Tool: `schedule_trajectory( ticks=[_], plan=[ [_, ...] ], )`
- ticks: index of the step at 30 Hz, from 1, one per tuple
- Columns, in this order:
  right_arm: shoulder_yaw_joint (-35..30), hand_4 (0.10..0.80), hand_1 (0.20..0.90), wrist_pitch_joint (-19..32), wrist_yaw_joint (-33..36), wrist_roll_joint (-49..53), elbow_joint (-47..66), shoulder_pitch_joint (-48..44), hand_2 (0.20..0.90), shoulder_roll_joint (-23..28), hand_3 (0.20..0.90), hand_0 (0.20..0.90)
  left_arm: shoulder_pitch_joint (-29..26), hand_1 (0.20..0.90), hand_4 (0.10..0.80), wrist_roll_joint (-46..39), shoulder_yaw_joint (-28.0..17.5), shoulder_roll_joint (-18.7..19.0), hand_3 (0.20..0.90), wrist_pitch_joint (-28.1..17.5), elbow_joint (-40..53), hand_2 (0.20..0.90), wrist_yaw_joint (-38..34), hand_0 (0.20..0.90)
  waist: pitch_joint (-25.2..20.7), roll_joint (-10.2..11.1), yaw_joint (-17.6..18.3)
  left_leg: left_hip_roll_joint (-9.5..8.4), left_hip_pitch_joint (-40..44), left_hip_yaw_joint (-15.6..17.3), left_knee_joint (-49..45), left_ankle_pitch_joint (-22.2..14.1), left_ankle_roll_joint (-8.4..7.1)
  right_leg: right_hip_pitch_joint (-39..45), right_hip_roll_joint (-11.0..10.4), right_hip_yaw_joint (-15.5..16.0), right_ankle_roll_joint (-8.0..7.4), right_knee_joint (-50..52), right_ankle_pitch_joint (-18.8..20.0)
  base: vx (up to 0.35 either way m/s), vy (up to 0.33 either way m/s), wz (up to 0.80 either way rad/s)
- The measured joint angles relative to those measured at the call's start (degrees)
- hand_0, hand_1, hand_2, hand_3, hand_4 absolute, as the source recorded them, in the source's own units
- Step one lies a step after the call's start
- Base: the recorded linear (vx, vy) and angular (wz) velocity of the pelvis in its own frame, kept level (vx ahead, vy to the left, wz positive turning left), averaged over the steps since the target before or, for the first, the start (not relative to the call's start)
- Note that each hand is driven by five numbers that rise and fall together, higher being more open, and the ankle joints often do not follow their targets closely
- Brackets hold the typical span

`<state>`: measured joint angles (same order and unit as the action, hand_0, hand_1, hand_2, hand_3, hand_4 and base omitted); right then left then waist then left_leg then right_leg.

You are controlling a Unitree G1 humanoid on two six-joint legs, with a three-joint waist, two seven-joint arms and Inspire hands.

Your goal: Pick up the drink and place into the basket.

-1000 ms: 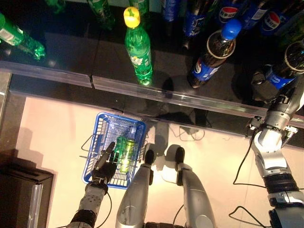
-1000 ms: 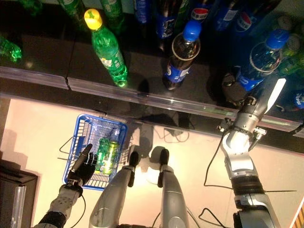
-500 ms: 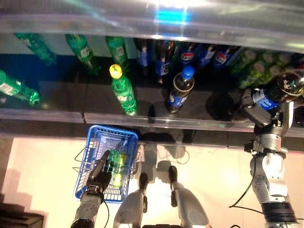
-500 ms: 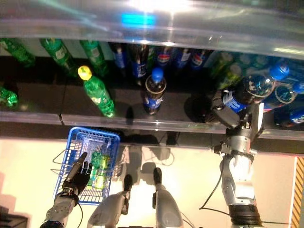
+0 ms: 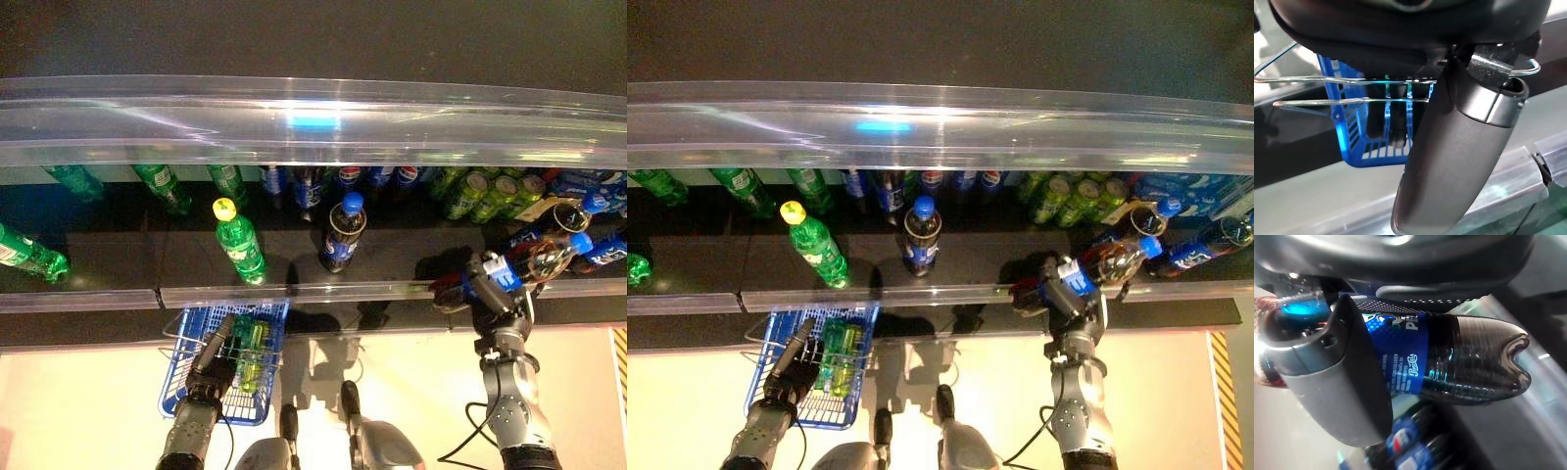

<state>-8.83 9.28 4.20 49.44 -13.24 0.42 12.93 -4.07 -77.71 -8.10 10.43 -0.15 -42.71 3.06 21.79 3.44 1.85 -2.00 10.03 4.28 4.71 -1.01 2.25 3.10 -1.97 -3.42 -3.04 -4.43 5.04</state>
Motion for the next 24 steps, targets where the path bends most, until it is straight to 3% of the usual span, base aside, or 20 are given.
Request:
schedule_trajectory(
  ticks=[5, 13, 21, 24],
  plan=[
    [1.71, 0.1, 0.3, -1.36, 1.69, -2.79, -4.72, 4.75, 0.3, -1.98, 0.2, 0.3, 2.27, 0.3, 0.1, 0.4, -0.01, -0.86, 0.2, 0.01, 0.0, 0.3, 0.01, 0.3, -3.19, -0.17, 0.25, 0.07, 0.21, 0.05, 0.01, 0.0, -0.01, 0.19, 0.06, 0.0, 0.0, -0.03, -0.01, 0.015, 0.008, 0.0],
    [7.53, 0.1, 0.3, -2.65, 4.83, -30.1, -12.11, 9.52, 0.3, 0.56, 0.2, 0.3, 7.71, 0.3, 0.1, 0.42, -0.17, -0.97, 0.2, 0.2, 0.0, 0.3, 0.02, 0.3, -6.66, -0.51, -0.08, 0.04, 0.81, -0.2, 0.03, -0.01, -0.01, 1.1, -0.19, 0.3, -0.05, -0.32, -0.03, 0.015, 0.009, 0.02],
    [17.24, 0.1, 0.3, -4.88, -1.56, -45.85, -20.26, 8.51, 0.3, 5.38, 0.2, 0.3, 9.52, 0.3, 0.1, 0.64, -0.55, -0.78, 0.2, 0.21, -0.83, 0.3, 0.24, 0.3, -8.78, -1.05, -2.54, -0.14, 0.55, -3.52, 0.03, 0.73, -0.24, 2.25, -1.13, 3.71, -0.06, -0.36, -0.48, 0.017, 0.011, 0.23],
    [21.25, 0.1, 0.3, -5.73, -3.91, -51.88, -27.87, 6.21, 0.3, 5.45, 0.2, 0.3, 9.85, 0.3, 0.1, 0.85, -0.35, -0.75, 0.2, 0.48, -1.63, 0.3, 1.27, 0.3, -9.93, -1.62, -5.44, -0.38, 0.44, -5.25, 0.03, 1.01, -0.26, 3.15, -1.52, 5.16, -0.22, -0.38, -0.87, 0.025, 0.012, 0.32]
  ],
)
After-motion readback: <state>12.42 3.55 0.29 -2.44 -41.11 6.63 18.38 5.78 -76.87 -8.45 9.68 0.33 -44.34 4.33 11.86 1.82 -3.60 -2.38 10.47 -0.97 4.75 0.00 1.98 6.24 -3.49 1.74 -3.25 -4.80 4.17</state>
